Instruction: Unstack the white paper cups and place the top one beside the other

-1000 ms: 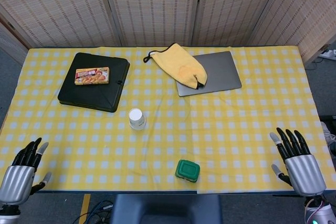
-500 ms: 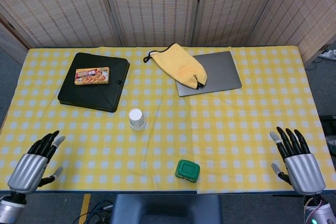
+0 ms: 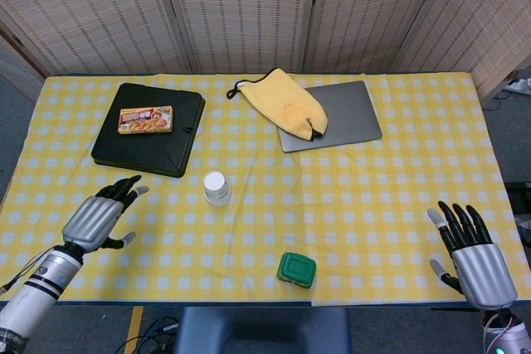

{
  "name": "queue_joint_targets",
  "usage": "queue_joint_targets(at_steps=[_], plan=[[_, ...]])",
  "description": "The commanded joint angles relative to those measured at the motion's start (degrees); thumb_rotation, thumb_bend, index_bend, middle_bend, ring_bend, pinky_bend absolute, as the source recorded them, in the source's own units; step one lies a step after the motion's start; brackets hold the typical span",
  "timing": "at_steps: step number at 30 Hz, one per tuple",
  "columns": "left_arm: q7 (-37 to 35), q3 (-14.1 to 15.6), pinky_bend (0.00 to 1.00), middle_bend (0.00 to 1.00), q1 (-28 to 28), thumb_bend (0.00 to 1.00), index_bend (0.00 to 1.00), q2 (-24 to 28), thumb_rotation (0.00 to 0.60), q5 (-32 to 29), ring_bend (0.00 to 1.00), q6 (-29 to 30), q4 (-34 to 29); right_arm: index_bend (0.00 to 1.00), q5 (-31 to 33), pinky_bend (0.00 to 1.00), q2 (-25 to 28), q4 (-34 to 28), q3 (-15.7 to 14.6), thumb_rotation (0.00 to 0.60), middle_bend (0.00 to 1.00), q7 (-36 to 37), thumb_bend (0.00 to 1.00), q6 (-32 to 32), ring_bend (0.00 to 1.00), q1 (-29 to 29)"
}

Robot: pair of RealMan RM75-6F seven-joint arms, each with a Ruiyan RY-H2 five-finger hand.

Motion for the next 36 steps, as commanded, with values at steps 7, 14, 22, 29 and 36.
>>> queue_joint_targets(at_steps=[7, 14, 22, 29, 36], plan=[[11.8, -3.6, 0.18, 0.0, -15.2, 0.32, 0.15, -6.1, 0.6, -19.9, 0.0, -6.0, 2.6, 0.03, 1.0, 0.0, 0.5, -0.2, 0.2, 0.6, 0.0, 0.7, 0.22, -0.9, 0.0, 0.3], [17.1, -2.8, 0.18, 0.0, -23.6, 0.32, 0.17, -9.5, 0.6, -29.2, 0.0, -6.7, 5.0, 0.03, 3.1, 0.0, 0.9, -0.5, 0.8, 0.6, 0.0, 1.4, 0.22, -2.1, 0.0, 0.7], [19.3, -1.3, 0.18, 0.0, -31.0, 0.32, 0.2, -13.2, 0.6, -36.7, 0.0, -8.1, 9.3, 0.03, 3.9, 0.0, 1.1, -0.7, 1.1, 0.6, 0.0, 1.8, 0.22, -1.8, 0.0, 0.5], [20.0, 0.1, 0.18, 0.0, -35.8, 0.32, 0.2, -16.5, 0.6, -40.4, 0.0, -8.3, 12.2, 0.03, 4.5, 0.0, 1.6, -0.7, 1.3, 0.6, 0.0, 2.7, 0.22, -2.5, 0.0, 0.9], [20.2, 1.4, 0.18, 0.0, -39.7, 0.32, 0.2, -19.8, 0.6, -43.9, 0.0, -9.4, 15.9, 0.03, 4.9, 0.0, 2.1, -0.7, 1.4, 0.6, 0.0, 4.0, 0.22, -2.6, 0.0, 0.9]])
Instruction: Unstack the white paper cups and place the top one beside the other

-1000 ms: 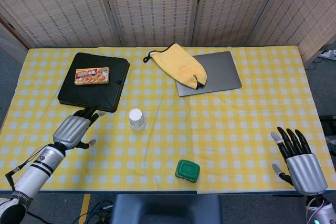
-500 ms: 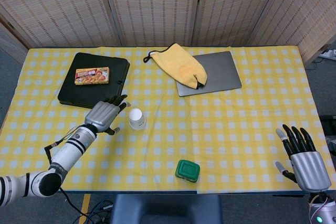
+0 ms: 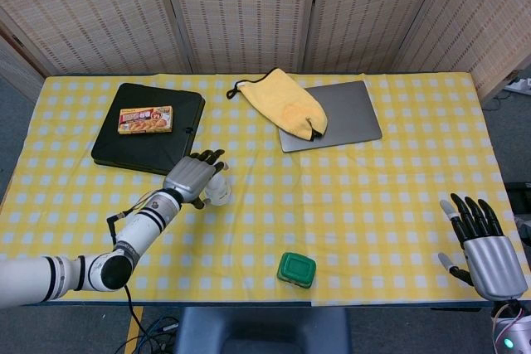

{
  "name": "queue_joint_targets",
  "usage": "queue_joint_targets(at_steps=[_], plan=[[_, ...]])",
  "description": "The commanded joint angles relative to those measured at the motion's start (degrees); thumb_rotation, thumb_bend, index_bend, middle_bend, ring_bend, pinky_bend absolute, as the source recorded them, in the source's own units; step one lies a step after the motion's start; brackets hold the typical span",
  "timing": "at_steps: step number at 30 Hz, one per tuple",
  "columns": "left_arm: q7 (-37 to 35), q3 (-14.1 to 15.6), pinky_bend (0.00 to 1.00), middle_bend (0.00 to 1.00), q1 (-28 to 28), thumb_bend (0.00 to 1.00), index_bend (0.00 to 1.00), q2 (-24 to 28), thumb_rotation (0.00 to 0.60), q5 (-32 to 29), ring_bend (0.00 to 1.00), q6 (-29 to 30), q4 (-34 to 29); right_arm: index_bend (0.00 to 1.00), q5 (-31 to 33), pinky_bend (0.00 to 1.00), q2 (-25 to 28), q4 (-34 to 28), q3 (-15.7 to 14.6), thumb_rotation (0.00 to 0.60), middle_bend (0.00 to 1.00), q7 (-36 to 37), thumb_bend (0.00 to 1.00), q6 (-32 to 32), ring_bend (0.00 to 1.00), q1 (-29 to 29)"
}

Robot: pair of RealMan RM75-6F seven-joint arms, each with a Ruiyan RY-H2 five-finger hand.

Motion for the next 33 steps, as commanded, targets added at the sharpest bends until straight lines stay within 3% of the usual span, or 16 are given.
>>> queue_joint_targets(at_steps=[1, 12, 33], plan=[[0.1, 0.7, 0.18, 0.0, -1.6, 0.32, 0.2, -1.4, 0.6, -1.4, 0.0, -0.7, 1.8, 0.03, 0.0, 0.0, 0.1, 0.0, 0.0, 0.6, 0.0, 0.2, 0.22, 0.1, 0.0, 0.0], [-0.5, 3.2, 0.18, 0.0, -5.2, 0.32, 0.23, -4.6, 0.6, -4.0, 0.0, -1.7, 7.4, 0.03, 0.5, 0.0, 0.6, 0.2, 0.1, 0.6, 0.0, 1.2, 0.22, 0.1, 0.0, 0.0], [-2.4, 6.6, 0.18, 0.0, -6.2, 0.32, 0.28, -3.9, 0.6, -4.7, 0.0, -0.9, 8.0, 0.03, 0.5, 0.0, 0.3, 0.3, 0.0, 0.6, 0.0, 0.8, 0.22, 0.2, 0.0, -0.1]])
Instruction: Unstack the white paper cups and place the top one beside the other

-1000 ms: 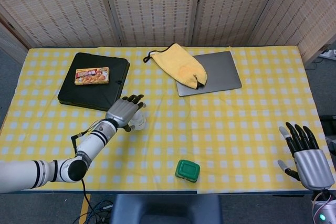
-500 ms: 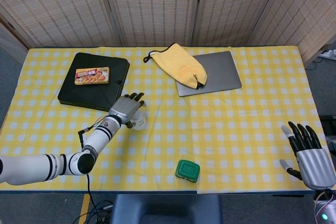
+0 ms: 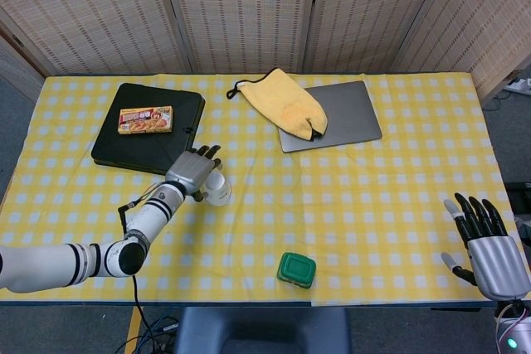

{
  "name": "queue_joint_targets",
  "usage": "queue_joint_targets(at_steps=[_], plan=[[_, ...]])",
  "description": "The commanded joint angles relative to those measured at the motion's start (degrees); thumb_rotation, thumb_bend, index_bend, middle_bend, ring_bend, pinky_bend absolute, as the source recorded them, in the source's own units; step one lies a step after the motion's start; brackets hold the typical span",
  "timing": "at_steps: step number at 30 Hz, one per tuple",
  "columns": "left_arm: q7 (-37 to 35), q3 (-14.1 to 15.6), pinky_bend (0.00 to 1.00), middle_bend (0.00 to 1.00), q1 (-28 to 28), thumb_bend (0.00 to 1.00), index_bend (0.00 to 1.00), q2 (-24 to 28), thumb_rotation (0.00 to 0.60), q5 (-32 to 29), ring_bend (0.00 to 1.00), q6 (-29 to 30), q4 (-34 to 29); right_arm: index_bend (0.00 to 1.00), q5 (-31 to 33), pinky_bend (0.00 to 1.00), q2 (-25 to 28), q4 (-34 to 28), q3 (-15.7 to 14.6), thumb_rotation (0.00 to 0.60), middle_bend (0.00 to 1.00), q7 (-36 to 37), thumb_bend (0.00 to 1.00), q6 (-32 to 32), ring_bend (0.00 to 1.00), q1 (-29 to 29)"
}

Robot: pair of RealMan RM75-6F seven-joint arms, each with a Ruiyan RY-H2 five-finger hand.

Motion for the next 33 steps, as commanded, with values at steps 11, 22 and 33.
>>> queue_joint_targets(at_steps=[11, 22, 33], plan=[[-1.7, 0.6, 0.18, 0.0, 0.6, 0.32, 0.36, -0.5, 0.6, 1.7, 0.0, 0.3, 1.1, 0.03, 0.2, 0.0, -0.2, 0.0, 0.0, 0.6, 0.0, -0.6, 0.22, -0.4, 0.0, 0.1], [-2.2, 0.4, 0.18, 0.0, 0.8, 0.32, 0.39, -0.1, 0.6, 2.6, 0.0, 1.6, -0.2, 0.03, 0.0, 0.0, -0.1, -0.1, -0.1, 0.6, 0.0, -0.6, 0.22, -0.1, 0.0, 0.0], [-0.3, -0.3, 0.18, 0.0, 0.0, 0.32, 0.4, 3.9, 0.6, 0.8, 0.0, 6.5, -6.9, 0.03, -0.2, 0.0, -0.1, 0.0, -0.1, 0.6, 0.0, -0.5, 0.22, -0.1, 0.0, 0.1]])
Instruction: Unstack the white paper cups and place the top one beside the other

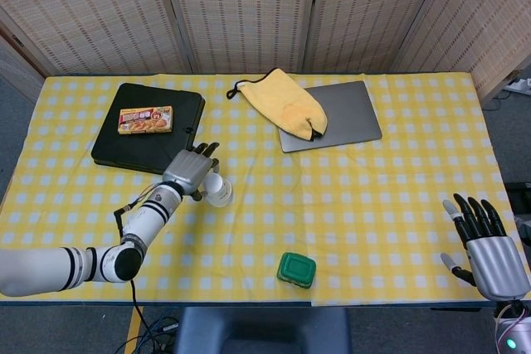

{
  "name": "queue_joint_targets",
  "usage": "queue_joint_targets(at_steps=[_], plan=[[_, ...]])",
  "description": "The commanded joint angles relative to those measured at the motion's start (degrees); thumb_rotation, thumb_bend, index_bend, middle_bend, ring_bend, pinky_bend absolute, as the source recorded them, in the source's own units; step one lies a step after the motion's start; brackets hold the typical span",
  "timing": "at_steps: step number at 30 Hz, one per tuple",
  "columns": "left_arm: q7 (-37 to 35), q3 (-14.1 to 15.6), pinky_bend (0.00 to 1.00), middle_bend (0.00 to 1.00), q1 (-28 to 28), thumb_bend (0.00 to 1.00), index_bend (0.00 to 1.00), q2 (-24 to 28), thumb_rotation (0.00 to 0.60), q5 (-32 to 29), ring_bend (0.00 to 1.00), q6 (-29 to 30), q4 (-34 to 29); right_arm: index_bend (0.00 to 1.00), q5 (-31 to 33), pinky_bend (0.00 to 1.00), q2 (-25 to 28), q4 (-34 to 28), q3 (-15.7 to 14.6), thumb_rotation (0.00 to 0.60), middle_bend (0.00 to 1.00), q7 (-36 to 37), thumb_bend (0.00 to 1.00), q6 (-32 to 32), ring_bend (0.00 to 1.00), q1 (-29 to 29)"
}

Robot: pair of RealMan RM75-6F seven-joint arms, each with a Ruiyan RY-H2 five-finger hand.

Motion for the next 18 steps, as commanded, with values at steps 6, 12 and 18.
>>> queue_joint_targets(at_steps=[6, 12, 18], plan=[[2.5, -1.5, 0.18, 0.0, -0.6, 0.32, 0.39, 7.3, 0.6, -2.7, 0.0, 6.8, -10.8, 0.03, -0.3, 0.0, -0.2, 0.0, -0.2, 0.6, 0.0, -0.5, 0.22, -0.2, 0.0, 0.0], [3.5, -2.5, 0.18, 0.0, -0.1, 0.32, 0.39, 14.4, 0.6, -4.7, 0.0, 10.5, -19.2, 0.03, -0.6, 0.0, -0.6, -0.1, -0.4, 0.6, 0.0, -1.4, 0.22, -0.2, 0.0, 0.0], [2.6, -1.7, 0.18, 0.0, 2.7, 0.32, 0.39, 18.6, 0.6, -3.0, 0.0, 10.9, -21.8, 0.03, 0.0, 0.0, -1.0, -0.2, -0.3, 0.6, 0.0, -2.5, 0.22, -0.6, 0.0, 0.1]])
